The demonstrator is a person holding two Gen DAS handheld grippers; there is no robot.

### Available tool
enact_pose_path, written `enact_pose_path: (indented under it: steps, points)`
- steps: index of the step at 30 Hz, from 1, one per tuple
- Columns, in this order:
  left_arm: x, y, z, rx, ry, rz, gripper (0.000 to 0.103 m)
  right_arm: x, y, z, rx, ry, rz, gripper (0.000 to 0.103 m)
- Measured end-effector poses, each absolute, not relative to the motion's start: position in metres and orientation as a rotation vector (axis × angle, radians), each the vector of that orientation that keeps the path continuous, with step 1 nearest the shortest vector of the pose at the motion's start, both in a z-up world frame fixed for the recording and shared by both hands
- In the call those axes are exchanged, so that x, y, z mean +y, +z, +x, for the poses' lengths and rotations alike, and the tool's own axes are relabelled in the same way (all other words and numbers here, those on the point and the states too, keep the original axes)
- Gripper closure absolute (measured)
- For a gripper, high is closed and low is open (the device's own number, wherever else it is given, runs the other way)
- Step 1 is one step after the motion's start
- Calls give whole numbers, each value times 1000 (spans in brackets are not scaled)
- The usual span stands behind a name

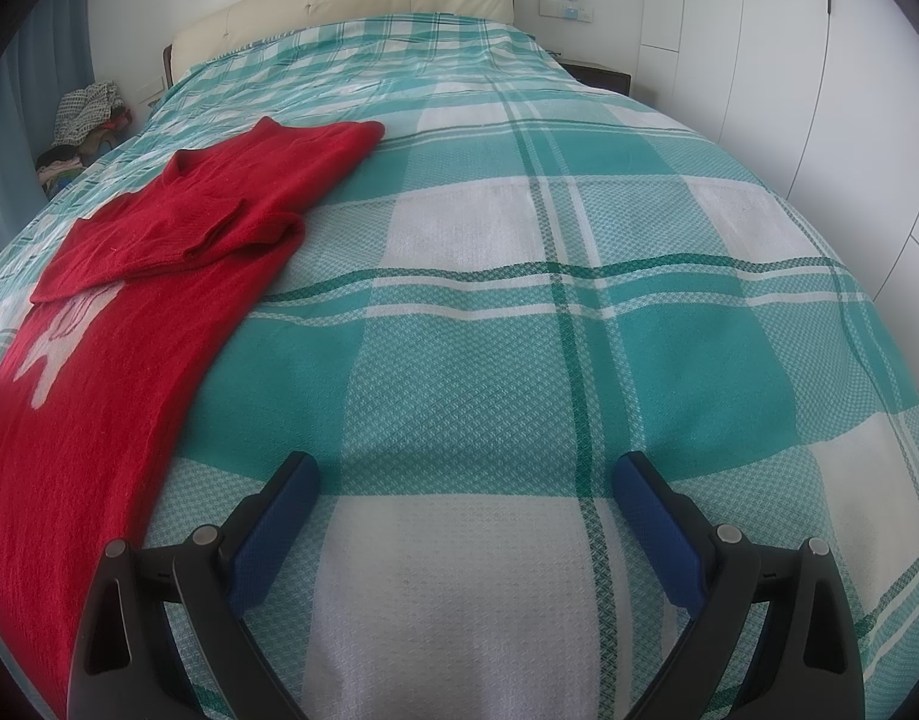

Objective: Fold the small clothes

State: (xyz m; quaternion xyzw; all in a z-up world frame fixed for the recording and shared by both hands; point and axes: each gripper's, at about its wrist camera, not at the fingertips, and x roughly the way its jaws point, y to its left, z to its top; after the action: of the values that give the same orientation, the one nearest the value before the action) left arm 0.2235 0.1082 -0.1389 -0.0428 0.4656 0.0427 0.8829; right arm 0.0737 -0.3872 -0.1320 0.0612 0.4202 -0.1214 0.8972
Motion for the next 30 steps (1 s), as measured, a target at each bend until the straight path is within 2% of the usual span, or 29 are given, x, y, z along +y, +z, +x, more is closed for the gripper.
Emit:
enact_pose_path:
  steps: [8, 11, 15, 18, 22, 24, 25, 26, 27, 30]
  points:
    - [112, -137, 222, 955, 79, -108, 0, -387, -132, 74, 873, -252, 122, 4]
    - [121, -120, 210, 920, 28, -173, 2, -386, -131, 73, 869, -251, 125, 4]
    - [132, -85, 167, 896, -127, -238, 1, -373, -105, 52, 828, -240, 109, 5]
    - [126, -86, 127, 964, -260, -199, 1, -350, -75, 19, 763, -133, 130, 5]
    - [109, -94, 91, 1030, -374, -151, 3, -317, -69, -14, 806, 33, 179, 5]
    - [100, -94, 82, 1044, -435, -185, 8, -307, -77, -21, 847, 86, 227, 5]
    - [94, -94, 79, 1054, -466, -198, 16, -304, -81, -23, 872, 114, 265, 6]
    - [89, -95, 77, 1069, -492, -203, 25, -302, -85, -25, 894, 147, 311, 12]
    - [83, -97, 75, 1084, -504, -197, 29, -300, -90, -26, 916, 182, 356, 17]
    - [71, -102, 70, 1104, -486, -139, 57, -292, -108, -25, 1005, 235, 442, 30]
